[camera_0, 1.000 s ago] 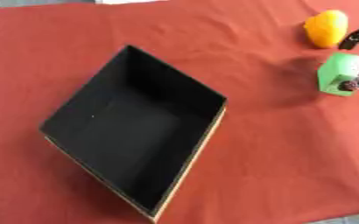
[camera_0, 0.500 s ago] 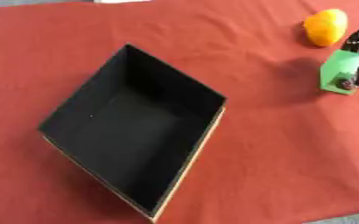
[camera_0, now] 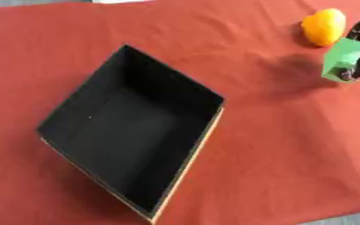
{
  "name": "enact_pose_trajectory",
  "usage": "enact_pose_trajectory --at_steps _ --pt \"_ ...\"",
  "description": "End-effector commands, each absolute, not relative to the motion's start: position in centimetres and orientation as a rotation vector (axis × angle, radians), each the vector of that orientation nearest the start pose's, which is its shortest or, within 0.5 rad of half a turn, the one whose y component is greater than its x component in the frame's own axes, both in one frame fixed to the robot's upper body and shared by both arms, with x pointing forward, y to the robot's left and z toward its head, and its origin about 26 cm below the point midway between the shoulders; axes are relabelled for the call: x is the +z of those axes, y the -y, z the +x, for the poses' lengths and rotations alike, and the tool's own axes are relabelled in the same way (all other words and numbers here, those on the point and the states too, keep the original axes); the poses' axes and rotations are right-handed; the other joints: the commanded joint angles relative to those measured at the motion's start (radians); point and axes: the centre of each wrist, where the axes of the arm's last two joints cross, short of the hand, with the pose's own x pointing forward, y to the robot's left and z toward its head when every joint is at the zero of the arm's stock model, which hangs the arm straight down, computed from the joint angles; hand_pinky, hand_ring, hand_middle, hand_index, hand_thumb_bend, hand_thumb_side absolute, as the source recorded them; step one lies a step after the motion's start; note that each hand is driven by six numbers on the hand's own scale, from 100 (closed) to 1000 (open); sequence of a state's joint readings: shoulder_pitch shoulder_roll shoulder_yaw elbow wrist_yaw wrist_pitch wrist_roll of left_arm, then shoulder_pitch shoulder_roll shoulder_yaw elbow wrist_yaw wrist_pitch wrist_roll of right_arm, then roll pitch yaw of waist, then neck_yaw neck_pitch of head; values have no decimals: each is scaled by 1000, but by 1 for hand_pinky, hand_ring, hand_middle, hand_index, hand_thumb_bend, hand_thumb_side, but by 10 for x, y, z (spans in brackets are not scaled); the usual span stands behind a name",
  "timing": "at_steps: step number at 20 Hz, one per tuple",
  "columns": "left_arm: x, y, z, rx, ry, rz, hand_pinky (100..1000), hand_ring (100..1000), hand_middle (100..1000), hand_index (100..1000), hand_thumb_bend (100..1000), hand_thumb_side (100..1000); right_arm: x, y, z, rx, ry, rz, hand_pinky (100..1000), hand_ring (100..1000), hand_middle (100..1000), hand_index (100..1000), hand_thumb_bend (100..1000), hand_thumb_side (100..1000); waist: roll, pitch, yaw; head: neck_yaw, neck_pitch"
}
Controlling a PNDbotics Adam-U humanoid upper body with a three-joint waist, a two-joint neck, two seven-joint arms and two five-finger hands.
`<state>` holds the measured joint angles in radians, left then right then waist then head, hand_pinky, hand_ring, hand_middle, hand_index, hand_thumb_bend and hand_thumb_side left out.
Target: Pick up objects on the table and place them in the box.
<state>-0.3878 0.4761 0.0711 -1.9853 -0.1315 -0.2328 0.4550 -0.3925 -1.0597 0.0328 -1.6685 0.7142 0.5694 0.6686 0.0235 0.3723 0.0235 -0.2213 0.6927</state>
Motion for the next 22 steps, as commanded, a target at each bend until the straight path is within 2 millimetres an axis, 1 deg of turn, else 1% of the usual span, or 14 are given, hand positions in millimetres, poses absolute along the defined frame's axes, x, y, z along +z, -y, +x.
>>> enact_pose_trajectory --at_steps 1,5,11,15,19,22 --pt "253 -293 301 61 -3405 -793 528 814 686 808 100 566 303 390 312 981 833 -1213 535 580 465 570 291 100 -4 -27 -5 5 -3" --pt "252 -293 301 64 -3406 -793 528 814 687 808 100 564 313 367 301 1089 942 -1234 532 577 463 567 279 100 -7 -34 -11 8 3" --pt "252 -292 301 71 -3408 -786 530 813 687 808 100 559 327 329 283 1309 1091 -1252 527 571 459 560 283 100 -17 -45 -1 7 12" --pt "253 -290 302 79 -3413 -771 531 813 687 808 100 558 333 314 283 1421 1163 -1222 526 571 460 560 282 100 -24 -51 10 1 20" --pt "252 -288 302 93 -3421 -748 532 813 687 808 100 557 339 295 286 1529 1271 -1189 534 576 460 559 293 100 -34 -61 22 -3 28" --pt "252 -287 302 100 -3425 -738 532 811 687 808 100 556 346 279 287 1611 1341 -1162 539 575 459 557 274 100 -40 -68 32 -4 33"
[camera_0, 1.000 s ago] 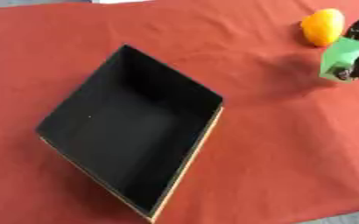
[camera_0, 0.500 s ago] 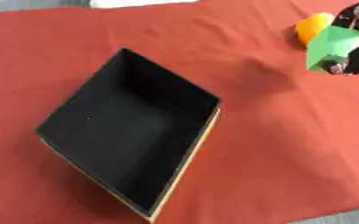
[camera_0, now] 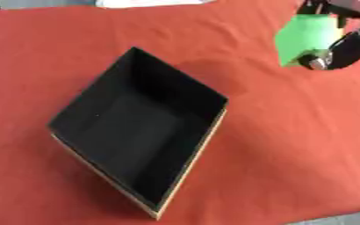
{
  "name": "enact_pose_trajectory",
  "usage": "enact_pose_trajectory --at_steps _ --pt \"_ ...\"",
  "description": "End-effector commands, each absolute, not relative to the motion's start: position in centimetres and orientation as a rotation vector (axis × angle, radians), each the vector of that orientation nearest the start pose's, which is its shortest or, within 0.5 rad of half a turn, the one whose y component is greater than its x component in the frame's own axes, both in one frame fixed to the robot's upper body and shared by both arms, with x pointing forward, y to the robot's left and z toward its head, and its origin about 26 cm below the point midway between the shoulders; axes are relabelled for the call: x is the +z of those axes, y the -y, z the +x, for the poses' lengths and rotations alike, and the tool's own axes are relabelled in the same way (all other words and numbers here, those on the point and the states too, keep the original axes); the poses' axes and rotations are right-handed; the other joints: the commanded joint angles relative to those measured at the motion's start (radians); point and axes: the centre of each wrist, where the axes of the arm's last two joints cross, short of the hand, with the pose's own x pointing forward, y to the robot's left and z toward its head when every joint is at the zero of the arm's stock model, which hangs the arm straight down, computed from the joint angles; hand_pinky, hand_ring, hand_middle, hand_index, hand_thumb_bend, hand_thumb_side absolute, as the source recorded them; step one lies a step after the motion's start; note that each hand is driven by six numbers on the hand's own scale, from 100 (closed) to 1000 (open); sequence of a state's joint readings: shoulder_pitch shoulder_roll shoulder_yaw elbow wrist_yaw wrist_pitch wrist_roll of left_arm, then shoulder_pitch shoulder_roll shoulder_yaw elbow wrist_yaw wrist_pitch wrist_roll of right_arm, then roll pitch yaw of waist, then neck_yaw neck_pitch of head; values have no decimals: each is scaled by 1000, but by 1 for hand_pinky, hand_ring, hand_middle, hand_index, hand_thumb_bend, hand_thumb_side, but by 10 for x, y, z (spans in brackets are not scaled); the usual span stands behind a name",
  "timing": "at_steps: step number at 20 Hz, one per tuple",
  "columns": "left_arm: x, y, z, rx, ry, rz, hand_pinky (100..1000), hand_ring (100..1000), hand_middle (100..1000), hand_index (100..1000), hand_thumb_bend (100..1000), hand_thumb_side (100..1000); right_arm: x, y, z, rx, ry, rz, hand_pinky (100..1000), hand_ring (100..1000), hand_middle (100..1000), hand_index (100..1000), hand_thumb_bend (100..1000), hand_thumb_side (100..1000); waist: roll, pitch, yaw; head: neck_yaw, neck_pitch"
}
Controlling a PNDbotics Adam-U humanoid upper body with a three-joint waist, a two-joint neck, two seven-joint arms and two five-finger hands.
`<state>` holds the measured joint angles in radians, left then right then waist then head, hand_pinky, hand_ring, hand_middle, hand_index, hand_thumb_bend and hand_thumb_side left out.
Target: Pick up objects on the table and place them in the box.
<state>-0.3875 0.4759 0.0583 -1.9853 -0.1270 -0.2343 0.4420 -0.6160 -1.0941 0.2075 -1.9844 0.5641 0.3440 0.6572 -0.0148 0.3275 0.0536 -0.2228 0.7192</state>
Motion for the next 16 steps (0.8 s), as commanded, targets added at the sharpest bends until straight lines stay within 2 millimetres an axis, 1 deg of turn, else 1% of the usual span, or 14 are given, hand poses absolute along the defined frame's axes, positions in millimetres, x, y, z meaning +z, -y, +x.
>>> enact_pose_trajectory --at_steps 1,3,6,8,11,16 --pt "252 -288 302 101 -3426 -739 532 811 687 808 100 556 349 274 288 1638 1361 -1155 539 575 458 557 272 100 -3 -25 3 0 8" --pt "251 -288 302 103 -3429 -739 533 811 687 808 100 556 354 264 288 1688 1406 -1140 535 570 455 554 261 100 -5 -29 5 2 12" --pt "251 -289 302 100 -3428 -752 533 811 687 808 100 556 376 238 284 1797 1488 -1142 528 565 453 552 245 100 -6 -31 -8 13 13" --pt "250 -290 302 98 -3429 -756 533 811 687 807 100 560 385 224 282 1841 1517 -1131 513 556 452 549 231 100 -8 -32 -14 16 15" --pt "249 -290 301 97 -3432 -759 533 812 687 807 100 561 389 208 280 1879 1555 -1099 520 558 449 548 214 100 -10 -32 -19 16 18" --pt "249 -289 302 93 -3432 -754 534 811 687 807 100 561 387 183 280 1949 1591 -1012 514 554 445 544 184 100 -11 -32 -20 17 22"
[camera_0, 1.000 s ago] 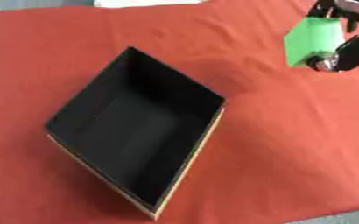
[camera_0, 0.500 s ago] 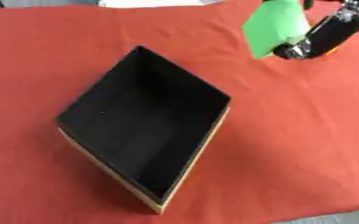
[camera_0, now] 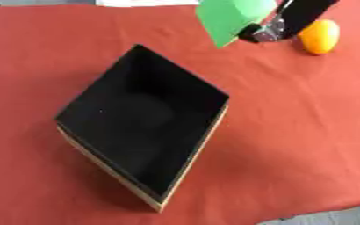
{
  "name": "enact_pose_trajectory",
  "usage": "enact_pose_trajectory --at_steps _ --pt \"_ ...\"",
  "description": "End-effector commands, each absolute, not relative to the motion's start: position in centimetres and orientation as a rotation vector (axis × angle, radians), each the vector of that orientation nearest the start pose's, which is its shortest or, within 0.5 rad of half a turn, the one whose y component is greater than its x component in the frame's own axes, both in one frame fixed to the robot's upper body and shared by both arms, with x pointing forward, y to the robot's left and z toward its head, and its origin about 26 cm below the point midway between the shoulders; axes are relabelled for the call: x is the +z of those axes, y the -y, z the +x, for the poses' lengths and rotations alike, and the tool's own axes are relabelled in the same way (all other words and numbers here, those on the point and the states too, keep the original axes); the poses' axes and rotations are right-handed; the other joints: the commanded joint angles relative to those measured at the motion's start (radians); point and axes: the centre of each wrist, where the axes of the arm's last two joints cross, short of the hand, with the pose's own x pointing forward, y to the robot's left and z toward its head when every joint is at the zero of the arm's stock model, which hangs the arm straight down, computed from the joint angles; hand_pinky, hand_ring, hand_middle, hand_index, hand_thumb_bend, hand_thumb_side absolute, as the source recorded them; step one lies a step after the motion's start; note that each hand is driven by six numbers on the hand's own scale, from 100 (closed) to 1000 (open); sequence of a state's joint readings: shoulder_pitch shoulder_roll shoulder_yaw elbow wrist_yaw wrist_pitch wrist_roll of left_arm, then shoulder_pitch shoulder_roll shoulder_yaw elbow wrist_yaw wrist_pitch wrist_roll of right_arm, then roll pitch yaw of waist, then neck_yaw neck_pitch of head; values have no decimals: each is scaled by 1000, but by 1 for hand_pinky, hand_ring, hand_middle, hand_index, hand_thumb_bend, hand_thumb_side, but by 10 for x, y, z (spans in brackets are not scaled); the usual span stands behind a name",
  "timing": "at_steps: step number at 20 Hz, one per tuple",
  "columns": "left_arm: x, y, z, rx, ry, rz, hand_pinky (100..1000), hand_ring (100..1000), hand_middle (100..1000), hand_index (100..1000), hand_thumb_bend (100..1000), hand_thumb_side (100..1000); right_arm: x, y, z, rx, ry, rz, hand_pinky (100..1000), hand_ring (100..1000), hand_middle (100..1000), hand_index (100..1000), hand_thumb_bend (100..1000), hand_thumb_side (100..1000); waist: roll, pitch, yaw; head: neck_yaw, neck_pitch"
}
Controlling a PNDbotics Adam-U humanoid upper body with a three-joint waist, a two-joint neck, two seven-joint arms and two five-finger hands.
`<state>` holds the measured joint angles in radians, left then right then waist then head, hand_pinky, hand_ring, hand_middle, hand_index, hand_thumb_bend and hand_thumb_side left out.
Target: Pick up objects on the table and place them in the box.
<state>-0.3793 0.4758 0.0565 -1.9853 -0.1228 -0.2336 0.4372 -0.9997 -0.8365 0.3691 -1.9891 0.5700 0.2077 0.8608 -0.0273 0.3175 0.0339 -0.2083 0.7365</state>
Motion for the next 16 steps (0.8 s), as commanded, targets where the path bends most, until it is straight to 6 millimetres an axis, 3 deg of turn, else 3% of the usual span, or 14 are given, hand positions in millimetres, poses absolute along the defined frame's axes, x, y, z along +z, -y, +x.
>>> enact_pose_trajectory --at_steps 1,8,16 --pt "250 -289 302 92 -3432 -754 534 811 686 807 100 561 385 178 279 -2566 -2093 1311 514 554 445 544 184 100 1 -22 -1 5 5" --pt "250 -289 302 84 -3433 -749 534 811 686 807 100 560 370 149 280 -2569 -2058 1176 508 553 448 544 164 100 1 -23 -4 21 2" --pt "250 -288 302 82 -3435 -744 535 810 685 806 100 557 351 131 280 -2639 -1994 1085 511 559 453 546 168 100 1 -28 -6 26 5"
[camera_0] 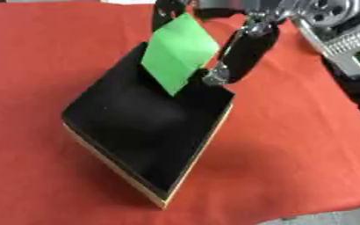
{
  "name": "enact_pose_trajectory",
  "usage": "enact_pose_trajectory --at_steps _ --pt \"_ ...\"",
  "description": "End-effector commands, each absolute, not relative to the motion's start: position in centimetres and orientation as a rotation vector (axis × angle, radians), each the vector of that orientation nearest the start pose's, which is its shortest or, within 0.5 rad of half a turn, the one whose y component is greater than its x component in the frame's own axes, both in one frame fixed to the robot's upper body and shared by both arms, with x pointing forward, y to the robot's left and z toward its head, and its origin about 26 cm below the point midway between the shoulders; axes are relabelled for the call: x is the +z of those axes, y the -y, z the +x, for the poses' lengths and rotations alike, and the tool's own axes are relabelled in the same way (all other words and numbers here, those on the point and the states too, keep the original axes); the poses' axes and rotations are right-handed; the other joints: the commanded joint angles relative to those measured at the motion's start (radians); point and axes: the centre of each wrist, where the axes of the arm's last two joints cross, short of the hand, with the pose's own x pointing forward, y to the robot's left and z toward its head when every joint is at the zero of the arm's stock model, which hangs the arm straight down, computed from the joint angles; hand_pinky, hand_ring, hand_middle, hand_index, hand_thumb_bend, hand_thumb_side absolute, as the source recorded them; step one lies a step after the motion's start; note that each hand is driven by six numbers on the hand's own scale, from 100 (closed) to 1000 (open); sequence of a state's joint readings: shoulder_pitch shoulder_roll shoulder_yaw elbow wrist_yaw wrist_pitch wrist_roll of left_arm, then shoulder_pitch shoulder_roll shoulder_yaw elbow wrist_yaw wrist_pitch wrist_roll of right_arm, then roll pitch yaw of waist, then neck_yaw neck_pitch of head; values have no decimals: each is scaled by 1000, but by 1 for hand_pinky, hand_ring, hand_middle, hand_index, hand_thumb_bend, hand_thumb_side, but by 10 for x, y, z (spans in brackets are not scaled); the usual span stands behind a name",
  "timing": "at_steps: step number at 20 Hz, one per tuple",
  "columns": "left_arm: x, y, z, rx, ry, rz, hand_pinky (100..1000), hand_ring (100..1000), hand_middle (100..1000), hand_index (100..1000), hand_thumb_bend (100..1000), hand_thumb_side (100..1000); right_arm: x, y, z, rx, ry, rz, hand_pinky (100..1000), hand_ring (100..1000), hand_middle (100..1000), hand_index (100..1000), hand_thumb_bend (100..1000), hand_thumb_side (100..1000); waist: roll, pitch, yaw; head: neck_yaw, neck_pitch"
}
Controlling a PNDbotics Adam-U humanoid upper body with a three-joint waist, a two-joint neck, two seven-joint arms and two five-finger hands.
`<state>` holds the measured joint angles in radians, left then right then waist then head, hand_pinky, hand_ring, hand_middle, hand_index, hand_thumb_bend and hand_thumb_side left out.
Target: Pick up objects on the table and place them in the box.
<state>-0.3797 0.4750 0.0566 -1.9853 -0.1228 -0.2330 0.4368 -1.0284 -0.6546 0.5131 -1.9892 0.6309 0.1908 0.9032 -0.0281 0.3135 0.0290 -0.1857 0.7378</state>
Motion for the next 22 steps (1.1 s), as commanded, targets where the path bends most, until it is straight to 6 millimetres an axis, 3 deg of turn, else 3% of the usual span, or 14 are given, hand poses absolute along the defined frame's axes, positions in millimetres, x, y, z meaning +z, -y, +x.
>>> enact_pose_trajectory --at_steps 1,15,18,19,22 --pt "250 -288 302 82 -3435 -743 535 810 685 806 100 556 350 129 279 -2637 -1989 1083 511 559 453 546 171 100 2 -24 -1 2 4" --pt "249 -286 302 79 -3440 -732 533 812 684 805 100 563 306 101 276 -2727 -1867 972 550 594 486 576 177 100 -2 -19 2 -8 4" --pt "249 -286 302 77 -3441 -731 533 812 684 805 100 565 299 99 275 -2746 -1838 981 623 659 540 644 253 100 -3 -17 5 -9 3" --pt "249 -286 302 77 -3441 -731 533 812 684 805 100 565 297 99 275 -2749 -1832 986 691 733 606 702 326 100 -2 -17 6 -9 3" --pt "249 -286 302 76 -3441 -727 533 812 684 805 100 565 293 100 276 -2754 -1812 988 743 802 710 772 409 100 -2 -16 10 -10 2"
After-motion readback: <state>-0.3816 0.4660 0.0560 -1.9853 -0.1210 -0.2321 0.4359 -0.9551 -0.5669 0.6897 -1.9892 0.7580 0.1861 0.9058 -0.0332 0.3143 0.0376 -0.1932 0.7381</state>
